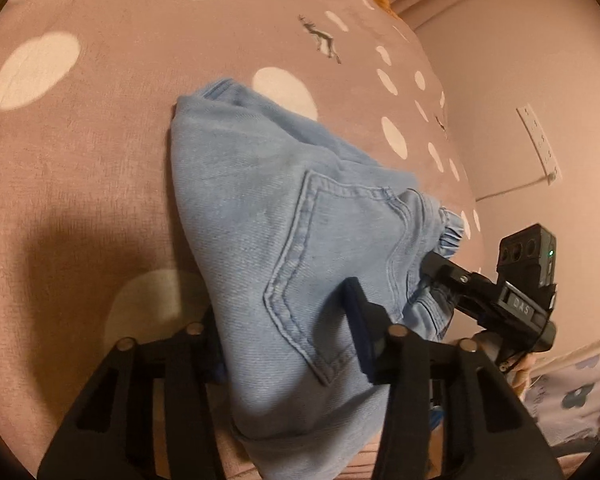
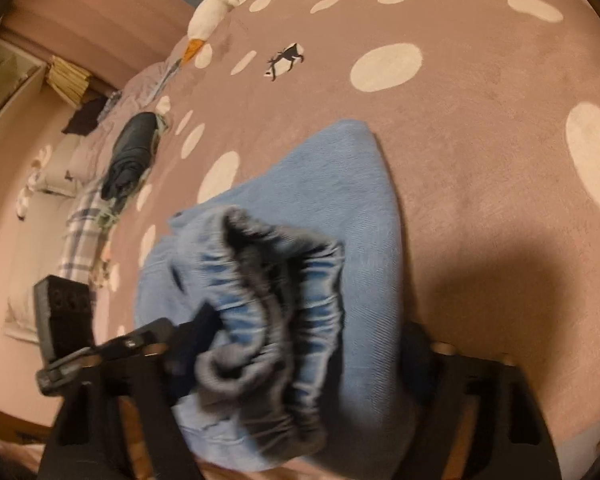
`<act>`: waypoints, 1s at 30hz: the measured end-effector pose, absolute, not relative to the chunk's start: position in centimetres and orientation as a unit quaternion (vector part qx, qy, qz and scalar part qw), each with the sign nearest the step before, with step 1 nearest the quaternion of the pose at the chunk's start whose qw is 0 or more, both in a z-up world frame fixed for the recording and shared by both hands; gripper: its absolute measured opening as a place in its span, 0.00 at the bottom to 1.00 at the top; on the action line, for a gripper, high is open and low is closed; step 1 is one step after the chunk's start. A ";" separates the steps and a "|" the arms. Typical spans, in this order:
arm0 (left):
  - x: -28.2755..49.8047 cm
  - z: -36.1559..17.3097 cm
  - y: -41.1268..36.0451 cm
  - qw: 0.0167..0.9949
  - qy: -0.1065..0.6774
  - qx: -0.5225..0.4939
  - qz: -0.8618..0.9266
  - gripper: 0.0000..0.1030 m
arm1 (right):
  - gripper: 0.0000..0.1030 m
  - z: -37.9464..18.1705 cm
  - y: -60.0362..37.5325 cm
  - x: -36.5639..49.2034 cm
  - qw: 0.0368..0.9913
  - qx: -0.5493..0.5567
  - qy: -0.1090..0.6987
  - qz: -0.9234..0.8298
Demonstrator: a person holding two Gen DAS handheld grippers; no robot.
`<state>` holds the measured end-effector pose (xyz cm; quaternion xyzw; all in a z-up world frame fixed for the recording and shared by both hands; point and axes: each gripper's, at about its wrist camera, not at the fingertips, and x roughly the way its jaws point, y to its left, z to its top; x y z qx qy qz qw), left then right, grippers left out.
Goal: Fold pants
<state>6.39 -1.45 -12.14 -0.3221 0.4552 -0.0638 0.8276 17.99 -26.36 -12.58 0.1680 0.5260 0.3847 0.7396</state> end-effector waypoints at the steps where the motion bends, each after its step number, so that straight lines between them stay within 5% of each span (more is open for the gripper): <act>1: 6.3 -11.9 -1.5 0.830 0.453 -0.318 -0.062 0.39 | 0.52 -12.2 -26.3 17.6 0.747 0.164 0.521 0.379; 7: 5.9 -9.5 -1.7 0.843 0.438 -0.304 -0.071 0.28 | 0.46 -9.3 -24.8 15.6 0.786 0.115 0.496 0.350; 20: 6.8 -4.5 2.2 0.888 0.382 -0.254 -0.035 0.27 | 0.45 -4.5 -19.3 17.2 0.816 0.065 0.440 0.369; 30: 11.2 -7.7 5.5 0.875 0.408 -0.262 -0.003 0.28 | 0.45 -6.4 -15.1 20.7 0.814 0.025 0.461 0.352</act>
